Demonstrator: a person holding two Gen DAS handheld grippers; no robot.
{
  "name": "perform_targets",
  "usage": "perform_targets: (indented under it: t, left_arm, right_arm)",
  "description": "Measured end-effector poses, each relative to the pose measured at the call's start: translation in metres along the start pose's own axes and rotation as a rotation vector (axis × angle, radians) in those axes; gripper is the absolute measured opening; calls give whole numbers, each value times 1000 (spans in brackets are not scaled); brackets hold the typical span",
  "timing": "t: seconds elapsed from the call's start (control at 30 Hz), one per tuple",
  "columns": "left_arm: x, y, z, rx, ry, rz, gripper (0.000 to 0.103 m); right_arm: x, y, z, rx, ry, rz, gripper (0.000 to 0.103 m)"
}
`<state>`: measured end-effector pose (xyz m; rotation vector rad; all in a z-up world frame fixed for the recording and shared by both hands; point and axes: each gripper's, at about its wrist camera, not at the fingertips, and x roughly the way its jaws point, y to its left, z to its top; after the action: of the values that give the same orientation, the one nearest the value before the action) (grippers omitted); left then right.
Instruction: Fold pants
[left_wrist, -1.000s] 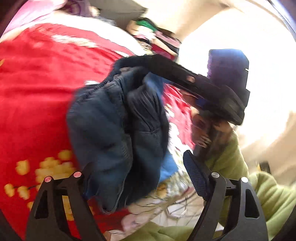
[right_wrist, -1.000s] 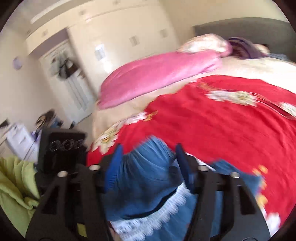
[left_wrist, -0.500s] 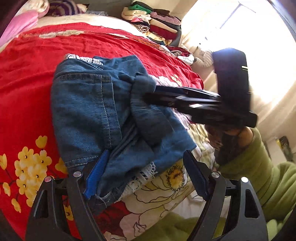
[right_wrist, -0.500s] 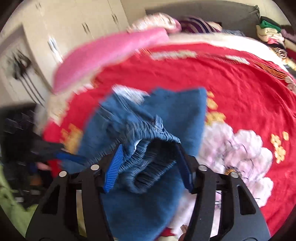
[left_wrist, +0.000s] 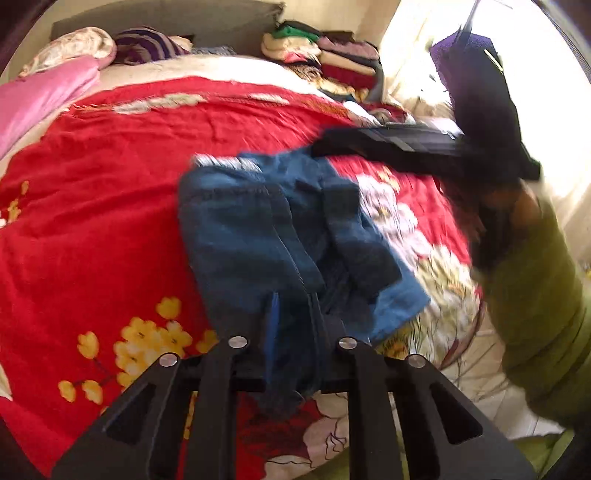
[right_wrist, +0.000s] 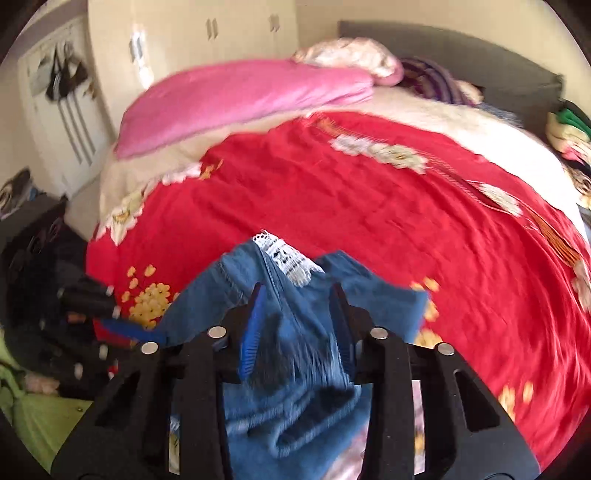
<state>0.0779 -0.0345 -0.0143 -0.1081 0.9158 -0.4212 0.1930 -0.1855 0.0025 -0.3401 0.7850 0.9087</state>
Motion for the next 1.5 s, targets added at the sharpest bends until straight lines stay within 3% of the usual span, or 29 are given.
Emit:
perform_targets:
  t: [0.2,0.27,0.3,0.33,0.5,0.63,0.77,0.9,1.0,1.27,1.33,1.5]
  left_arm:
    - [12,-23,-17,99,48,18,13]
    - [13,-20,-18,88,52,8,13]
    - [11,-17,-18,78,51,-4,13]
    - [10,-15,-18,71,50,-9,13]
    - [11,-15,-18,61,42,-8,15]
    - [11,-14,-19,42,37,-11,15]
    - [10,-11,-18,26,35,-13,15]
    - [11,-11,-19,23,41,-21,15]
    - [12,-10,-18,24,42,-20,15]
    - [11,-11,-18,25,40,-12,16]
    - [10,-12,-19,26,40,-8,17]
    - [7,-16,-19,31,39,-2,20]
  right_arm:
    - [45,8,4,-80,159,71,30]
    - [56,16,-2,-112,209,45,29]
    - [59,20,-6,-120,224,35,18]
    - [60,23,-7,-121,225,37,2]
    - [37,44,8,-195,117,-108,1]
    - [70,51,5,-286,183,-215,1]
    - [88,44,-4,-260,175,-227,2]
    - [68,29,-2,-134,108,-160,11]
    - [43,17,-2,-28,32,-117,34]
    - [-17,21,-18,38,-113,-94,52]
    - [-31,24,-26,42,-136,-102,61]
    - [-52,28,-48,80,-171,-110,63]
